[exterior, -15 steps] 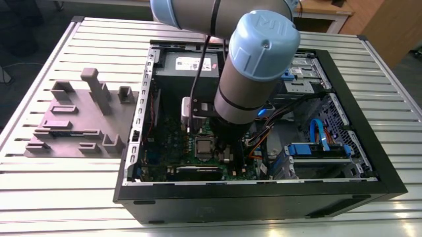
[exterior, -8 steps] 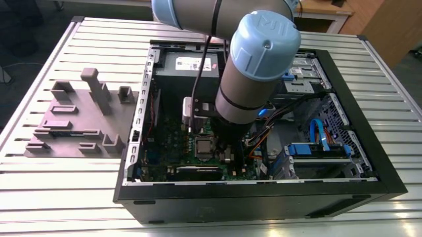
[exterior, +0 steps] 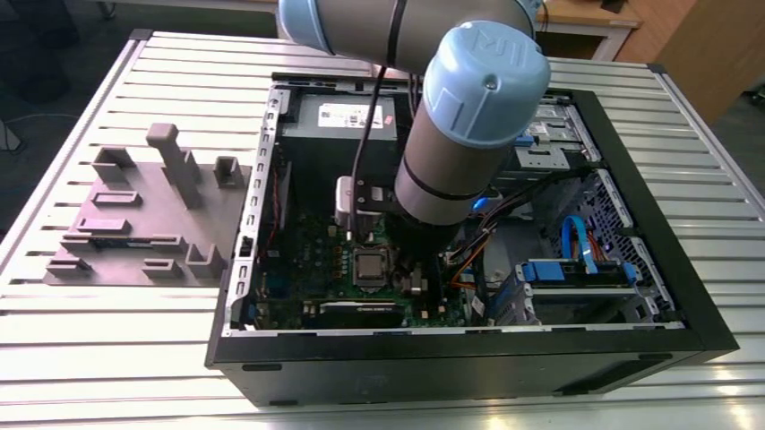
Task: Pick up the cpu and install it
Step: 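Install the first cpu locking lever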
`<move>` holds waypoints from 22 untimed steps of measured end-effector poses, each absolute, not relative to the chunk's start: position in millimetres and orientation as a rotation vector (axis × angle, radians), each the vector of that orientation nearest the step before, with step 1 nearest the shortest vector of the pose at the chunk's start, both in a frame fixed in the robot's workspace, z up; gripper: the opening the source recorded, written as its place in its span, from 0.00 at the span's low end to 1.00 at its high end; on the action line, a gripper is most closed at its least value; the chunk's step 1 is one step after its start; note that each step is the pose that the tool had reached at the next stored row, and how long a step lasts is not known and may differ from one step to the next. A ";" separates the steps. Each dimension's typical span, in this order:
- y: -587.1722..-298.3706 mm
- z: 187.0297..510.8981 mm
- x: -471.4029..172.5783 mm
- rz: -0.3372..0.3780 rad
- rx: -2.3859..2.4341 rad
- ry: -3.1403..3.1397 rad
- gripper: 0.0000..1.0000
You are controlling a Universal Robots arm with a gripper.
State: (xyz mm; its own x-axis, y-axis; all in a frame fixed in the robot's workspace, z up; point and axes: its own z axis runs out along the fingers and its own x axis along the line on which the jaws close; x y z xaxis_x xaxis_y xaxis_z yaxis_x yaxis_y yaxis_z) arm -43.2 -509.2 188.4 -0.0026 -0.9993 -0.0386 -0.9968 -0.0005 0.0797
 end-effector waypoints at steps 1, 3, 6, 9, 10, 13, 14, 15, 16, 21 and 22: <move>-509.0 188.0 -42.9 -0.131 2.199 -2.200 0.10; -509.0 188.0 -42.7 -0.131 2.198 -2.200 0.10; -509.1 188.2 -42.6 -0.131 2.199 -2.199 0.10; -509.0 190.2 -42.5 -0.131 2.199 -2.200 0.10; -509.0 191.6 -42.5 -0.131 2.199 -2.200 0.10; -509.1 196.7 -42.5 -0.131 2.199 -2.199 0.10; -509.1 198.3 -42.5 -0.130 2.199 -2.199 0.10; -509.1 199.6 -42.5 -0.131 2.199 -2.199 0.10; -509.1 200.8 -42.5 -0.130 2.199 -2.199 0.10; -509.1 208.0 -42.5 -0.130 2.199 -2.199 0.10; -509.1 209.8 -42.5 -0.130 2.199 -2.199 0.10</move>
State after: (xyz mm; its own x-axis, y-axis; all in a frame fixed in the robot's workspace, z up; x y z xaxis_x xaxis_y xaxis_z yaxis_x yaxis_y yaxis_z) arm -42.5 -509.1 209.8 -0.0017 -0.9993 -0.0386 -0.9968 -0.0014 0.0799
